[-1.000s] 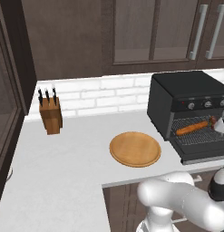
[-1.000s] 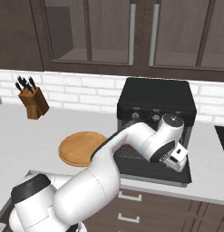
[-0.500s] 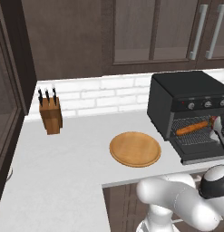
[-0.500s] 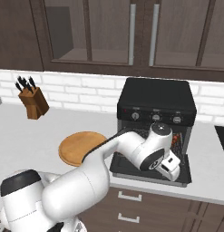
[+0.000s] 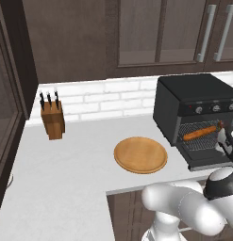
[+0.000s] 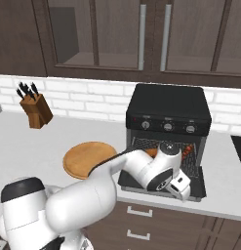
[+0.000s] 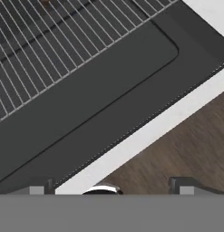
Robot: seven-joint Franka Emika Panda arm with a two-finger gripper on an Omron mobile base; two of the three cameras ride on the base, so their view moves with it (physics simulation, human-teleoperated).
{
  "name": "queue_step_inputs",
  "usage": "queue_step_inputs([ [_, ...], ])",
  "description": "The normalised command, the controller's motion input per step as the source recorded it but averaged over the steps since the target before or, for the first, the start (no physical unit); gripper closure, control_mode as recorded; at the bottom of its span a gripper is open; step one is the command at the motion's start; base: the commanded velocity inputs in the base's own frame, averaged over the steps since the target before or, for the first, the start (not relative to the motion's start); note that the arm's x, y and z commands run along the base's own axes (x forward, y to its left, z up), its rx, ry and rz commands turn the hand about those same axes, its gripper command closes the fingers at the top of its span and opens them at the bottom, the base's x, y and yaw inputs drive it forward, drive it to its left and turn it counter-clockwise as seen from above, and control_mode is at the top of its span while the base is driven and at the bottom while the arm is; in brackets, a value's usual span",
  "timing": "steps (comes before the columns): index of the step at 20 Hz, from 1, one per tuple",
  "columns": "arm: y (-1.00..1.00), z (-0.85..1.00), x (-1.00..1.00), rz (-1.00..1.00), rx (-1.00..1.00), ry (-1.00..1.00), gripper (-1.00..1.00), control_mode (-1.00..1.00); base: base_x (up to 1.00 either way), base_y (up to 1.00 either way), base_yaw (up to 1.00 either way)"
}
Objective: Pick up the kebab skewer and baguette bread, and place them inside the toaster oven. Close the toaster oven door and start by setting the timer.
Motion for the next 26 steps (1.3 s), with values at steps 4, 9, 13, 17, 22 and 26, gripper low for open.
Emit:
queue_step_inputs([
  [4, 0.07, -0.33, 0.03, 0.00, -0.07, 0.00, -1.00, -1.00, 0.00, 0.00, 0.00],
  [9, 0.06, -0.12, 0.14, 0.00, -0.09, 0.00, -1.00, -1.00, 0.00, 0.00, 0.00],
  [13, 0.01, -0.02, 0.16, 0.00, -0.07, 0.00, -1.00, -1.00, 0.00, 0.00, 0.00],
  [17, 0.00, -0.08, 0.20, 0.00, -0.08, 0.00, -1.00, -1.00, 0.00, 0.00, 0.00],
  [22, 0.00, -0.18, 0.09, 0.00, -0.06, 0.00, -1.00, -1.00, 0.00, 0.00, 0.00],
  [26, 0.00, -0.09, 0.18, 0.00, -0.03, 0.00, -1.00, -1.00, 0.00, 0.00, 0.00],
])
